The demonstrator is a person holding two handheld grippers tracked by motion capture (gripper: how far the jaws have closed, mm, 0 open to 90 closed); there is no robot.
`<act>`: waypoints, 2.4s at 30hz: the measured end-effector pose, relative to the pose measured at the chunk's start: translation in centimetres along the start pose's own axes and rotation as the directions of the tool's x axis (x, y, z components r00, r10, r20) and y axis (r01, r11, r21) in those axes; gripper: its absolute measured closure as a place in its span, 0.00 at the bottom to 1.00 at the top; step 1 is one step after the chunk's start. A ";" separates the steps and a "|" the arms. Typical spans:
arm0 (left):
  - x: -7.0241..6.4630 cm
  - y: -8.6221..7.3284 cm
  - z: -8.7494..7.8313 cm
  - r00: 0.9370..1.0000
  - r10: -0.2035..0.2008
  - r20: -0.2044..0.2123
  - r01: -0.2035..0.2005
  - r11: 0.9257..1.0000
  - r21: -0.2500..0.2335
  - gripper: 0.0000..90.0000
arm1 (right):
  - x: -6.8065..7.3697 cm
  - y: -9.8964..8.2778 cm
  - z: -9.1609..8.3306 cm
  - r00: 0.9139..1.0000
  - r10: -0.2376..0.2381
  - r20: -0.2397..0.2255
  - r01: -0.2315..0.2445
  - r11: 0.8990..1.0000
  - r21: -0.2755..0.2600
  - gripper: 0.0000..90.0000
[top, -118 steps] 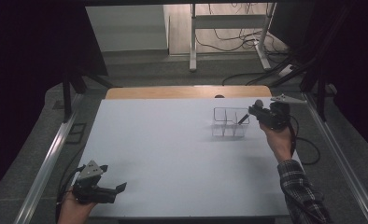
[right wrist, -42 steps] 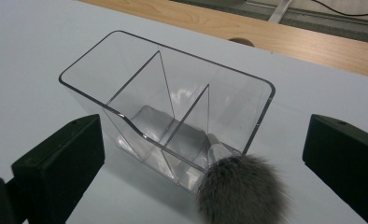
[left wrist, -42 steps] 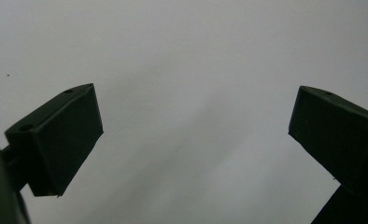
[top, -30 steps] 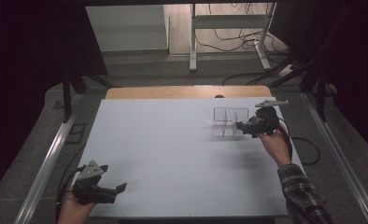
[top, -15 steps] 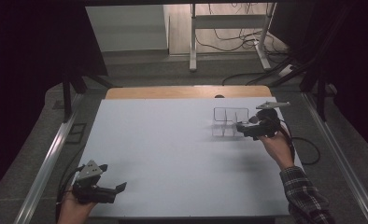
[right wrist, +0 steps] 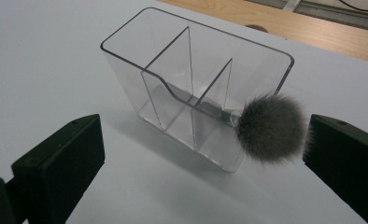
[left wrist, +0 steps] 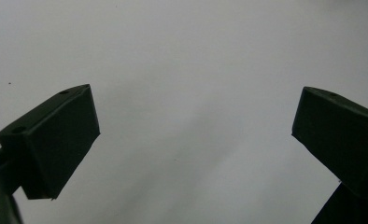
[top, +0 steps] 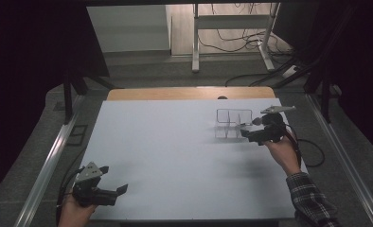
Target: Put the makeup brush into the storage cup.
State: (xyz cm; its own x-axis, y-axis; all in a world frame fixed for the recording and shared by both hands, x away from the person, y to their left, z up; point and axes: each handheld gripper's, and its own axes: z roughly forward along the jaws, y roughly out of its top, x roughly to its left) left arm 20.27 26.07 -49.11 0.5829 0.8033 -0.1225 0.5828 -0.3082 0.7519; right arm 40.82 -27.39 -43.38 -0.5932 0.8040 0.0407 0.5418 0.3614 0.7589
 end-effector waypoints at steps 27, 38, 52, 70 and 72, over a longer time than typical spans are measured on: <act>-0.2 0.0 0.1 0.999 0.030 -0.015 -0.030 0.999 0.018 0.01 | 0.9 -1.8 -1.2 0.999 0.016 -0.032 -0.016 1.000 -0.012 0.00; -0.3 0.0 0.1 0.999 0.032 -0.016 -0.032 0.999 0.020 0.01 | 1.4 -2.7 -1.8 1.000 0.006 -0.029 -0.007 1.000 -0.010 0.00; -0.3 0.0 0.1 0.999 0.033 -0.016 -0.033 0.999 0.022 0.01 | 1.7 -4.2 -3.0 0.999 0.013 -0.034 -0.014 1.000 -0.027 0.00; -0.3 0.0 0.2 0.999 0.035 -0.017 -0.035 0.999 0.024 0.01 | 2.4 -5.9 -4.5 0.999 0.001 -0.047 -0.003 1.000 -0.029 0.00; -0.4 0.0 0.2 0.999 0.035 -0.017 -0.034 0.999 0.023 0.01 | 2.4 -6.0 -4.7 0.999 -0.005 -0.047 0.003 1.000 -0.031 0.00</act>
State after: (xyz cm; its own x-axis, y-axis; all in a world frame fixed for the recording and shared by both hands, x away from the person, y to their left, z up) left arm 20.16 25.71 -49.15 0.5931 0.8006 -0.0854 0.5753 -0.3473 0.7405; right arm 33.35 -29.79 -44.79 -0.6229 0.7794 0.0672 0.5213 0.3494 0.7786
